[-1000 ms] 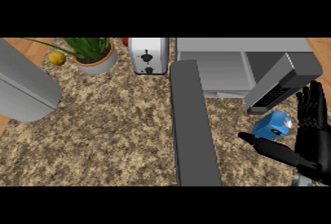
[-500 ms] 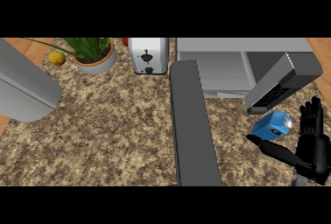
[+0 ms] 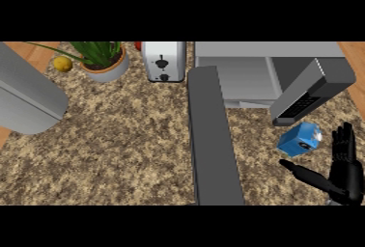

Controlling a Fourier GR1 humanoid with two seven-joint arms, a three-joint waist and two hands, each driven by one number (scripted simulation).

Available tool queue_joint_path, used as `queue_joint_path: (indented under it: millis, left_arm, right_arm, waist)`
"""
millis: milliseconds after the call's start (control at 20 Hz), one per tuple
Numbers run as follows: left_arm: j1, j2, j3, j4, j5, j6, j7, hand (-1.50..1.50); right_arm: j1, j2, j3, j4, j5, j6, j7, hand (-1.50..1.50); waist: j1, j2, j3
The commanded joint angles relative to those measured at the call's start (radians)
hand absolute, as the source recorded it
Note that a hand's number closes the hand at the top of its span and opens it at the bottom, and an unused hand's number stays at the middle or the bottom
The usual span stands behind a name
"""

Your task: Pick up the milk, place it into the microwave and close the microwave

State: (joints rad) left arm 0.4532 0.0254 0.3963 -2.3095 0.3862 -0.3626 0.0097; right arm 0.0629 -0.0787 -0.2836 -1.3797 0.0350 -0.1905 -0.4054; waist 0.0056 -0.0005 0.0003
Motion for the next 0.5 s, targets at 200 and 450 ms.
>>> queue_joint_path:
  millis: [200,450]
  left_arm:
    - [-0.034,-0.002,0.008,0.013,0.007,-0.019,0.032,-1.5]
    - [-0.043,0.041,0.096,-0.022,0.107,-0.004,0.083,-1.5]
  right_arm:
    - [-0.13,-0.043,-0.058,0.345,-0.011,0.006,-0.216,-1.5]
    - [-0.135,-0.067,-0.075,0.391,-0.037,0.014,-0.234,-1.5]
  waist:
    - [0.002,0.001,0.0]
    - [0.0,0.001,0.0]
